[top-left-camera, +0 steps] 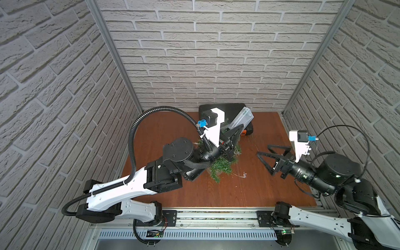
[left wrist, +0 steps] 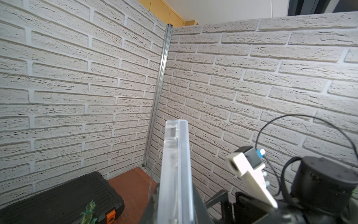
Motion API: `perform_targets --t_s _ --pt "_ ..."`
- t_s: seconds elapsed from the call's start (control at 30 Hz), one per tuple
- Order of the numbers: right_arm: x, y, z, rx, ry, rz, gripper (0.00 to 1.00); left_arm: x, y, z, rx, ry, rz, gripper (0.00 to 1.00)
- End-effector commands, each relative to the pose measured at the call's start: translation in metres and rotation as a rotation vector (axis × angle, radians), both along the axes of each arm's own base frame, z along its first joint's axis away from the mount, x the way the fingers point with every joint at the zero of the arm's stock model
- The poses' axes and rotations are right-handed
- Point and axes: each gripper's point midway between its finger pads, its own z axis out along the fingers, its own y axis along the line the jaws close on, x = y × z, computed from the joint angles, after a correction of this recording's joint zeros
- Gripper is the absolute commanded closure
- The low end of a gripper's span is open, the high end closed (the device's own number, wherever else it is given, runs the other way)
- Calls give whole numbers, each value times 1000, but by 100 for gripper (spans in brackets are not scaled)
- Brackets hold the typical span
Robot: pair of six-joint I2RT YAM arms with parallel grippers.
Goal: Wrap string light around the christmas tree
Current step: Wrap the light string around the Christmas tree.
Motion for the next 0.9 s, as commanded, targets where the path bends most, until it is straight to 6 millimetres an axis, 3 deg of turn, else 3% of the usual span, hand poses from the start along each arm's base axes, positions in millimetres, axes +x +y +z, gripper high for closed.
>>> perform_targets --t_s 0.0,0.1,0.23,0.4,0.6,0.73,0.8,0.87 --pt "7 27 -47 -151 -1 80 6 -9 11 29 -89 -5 -45 100" --pt "20 38 -75 -203 20 53 9 -12 13 32 -95 -5 -60 100" --pt "38 42 -90 -261 22 -21 18 -14 19 33 -101 1 -65 100" --pt "54 41 -99 -313 8 -95 38 -14 32 32 -101 9 -50 100" --pt "43 60 -95 -274 -3 27 70 -8 65 20 -91 33 16 100" --pt "35 60 -106 -285 23 66 71 -7 75 8 -72 61 33 100" --pt "34 56 -114 -305 37 57 56 -10 72 4 -66 64 7 100" --pt "37 47 -124 -340 49 18 51 -16 64 1 -60 70 -44 100"
